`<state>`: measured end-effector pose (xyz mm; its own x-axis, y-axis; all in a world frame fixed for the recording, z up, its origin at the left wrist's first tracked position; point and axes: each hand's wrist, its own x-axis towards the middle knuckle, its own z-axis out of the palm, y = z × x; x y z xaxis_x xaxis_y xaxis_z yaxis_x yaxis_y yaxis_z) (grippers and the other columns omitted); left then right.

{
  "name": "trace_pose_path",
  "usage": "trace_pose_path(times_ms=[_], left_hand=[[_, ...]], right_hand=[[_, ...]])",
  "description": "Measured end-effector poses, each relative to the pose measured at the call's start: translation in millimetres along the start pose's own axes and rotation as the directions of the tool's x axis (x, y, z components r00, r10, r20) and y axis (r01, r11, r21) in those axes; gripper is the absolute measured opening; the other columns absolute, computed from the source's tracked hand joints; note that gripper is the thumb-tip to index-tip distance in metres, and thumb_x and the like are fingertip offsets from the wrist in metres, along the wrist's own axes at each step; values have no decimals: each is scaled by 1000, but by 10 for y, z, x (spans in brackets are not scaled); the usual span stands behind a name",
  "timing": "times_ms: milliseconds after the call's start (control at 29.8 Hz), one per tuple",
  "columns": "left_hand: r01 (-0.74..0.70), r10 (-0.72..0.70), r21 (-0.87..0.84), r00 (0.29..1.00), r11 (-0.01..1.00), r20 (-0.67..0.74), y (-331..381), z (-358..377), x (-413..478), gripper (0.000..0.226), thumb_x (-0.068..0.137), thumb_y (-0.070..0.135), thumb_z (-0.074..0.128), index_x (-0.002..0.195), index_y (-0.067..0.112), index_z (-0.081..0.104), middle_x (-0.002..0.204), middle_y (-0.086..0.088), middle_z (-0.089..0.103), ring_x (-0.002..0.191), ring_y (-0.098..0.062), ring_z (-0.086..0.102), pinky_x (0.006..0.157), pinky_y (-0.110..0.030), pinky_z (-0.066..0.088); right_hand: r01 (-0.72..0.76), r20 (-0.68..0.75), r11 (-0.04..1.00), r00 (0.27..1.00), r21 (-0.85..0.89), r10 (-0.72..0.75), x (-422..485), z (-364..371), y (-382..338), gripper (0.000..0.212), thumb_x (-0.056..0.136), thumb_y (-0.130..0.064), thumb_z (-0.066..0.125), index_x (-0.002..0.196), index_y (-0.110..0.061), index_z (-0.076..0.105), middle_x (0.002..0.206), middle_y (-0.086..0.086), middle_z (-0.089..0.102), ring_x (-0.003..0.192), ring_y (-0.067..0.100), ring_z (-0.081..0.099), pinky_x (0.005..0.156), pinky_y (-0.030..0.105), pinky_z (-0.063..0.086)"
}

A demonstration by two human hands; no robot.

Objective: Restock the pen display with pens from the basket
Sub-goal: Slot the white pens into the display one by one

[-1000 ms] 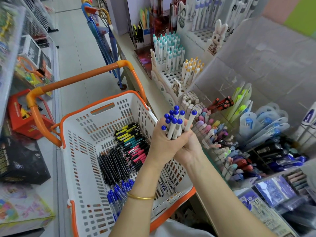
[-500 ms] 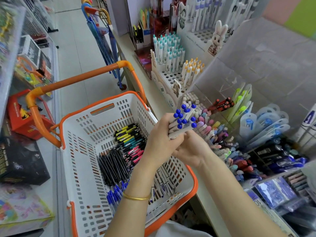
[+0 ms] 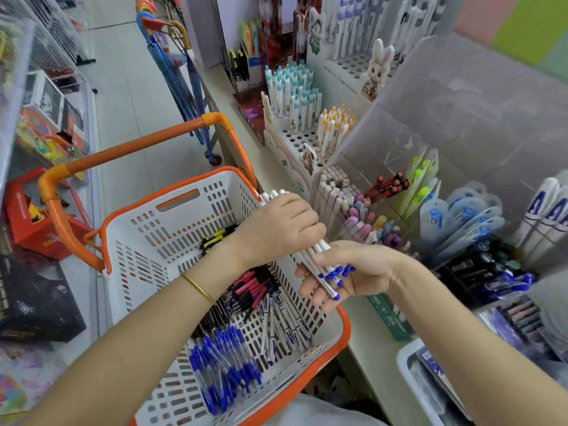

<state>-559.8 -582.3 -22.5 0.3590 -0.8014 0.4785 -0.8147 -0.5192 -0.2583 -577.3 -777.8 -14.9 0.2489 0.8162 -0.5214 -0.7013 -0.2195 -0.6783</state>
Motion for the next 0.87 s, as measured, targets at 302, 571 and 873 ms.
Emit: trace_pose_path(times_ms=[302, 571, 873], left_hand=[[-82, 83, 34, 996, 996, -12, -69, -10, -15, 25, 95, -2, 49, 83, 11, 67, 82, -6, 66, 82, -23, 65, 94, -39, 51], [55, -54, 214, 998, 975, -11, -44, 64, -50, 36, 92, -1, 39, 116, 17, 59, 131, -14, 59, 132, -30, 45, 114, -57, 28], [725, -924, -688, 250, -21, 291, 308, -180, -66, 71, 81, -4, 57, 142, 22, 33, 147, 4, 34, 138, -6, 33, 116, -27, 29]], right_hand=[[147, -27, 955, 989, 256, -145, 170, 131, 177, 14, 77, -15, 61, 88, -10, 54, 62, -1, 47, 39, 1, 33, 34, 12, 25], [223, -214, 955, 960, 193, -181, 178, 179, 149, 5, 77, -10, 51, 78, -10, 46, 57, -1, 42, 36, 2, 22, 33, 13, 14], [381, -406, 925, 846, 4, -346, 85, 111, 128, 16, 72, -7, 57, 76, -8, 42, 57, 4, 41, 39, 8, 21, 35, 14, 17]])
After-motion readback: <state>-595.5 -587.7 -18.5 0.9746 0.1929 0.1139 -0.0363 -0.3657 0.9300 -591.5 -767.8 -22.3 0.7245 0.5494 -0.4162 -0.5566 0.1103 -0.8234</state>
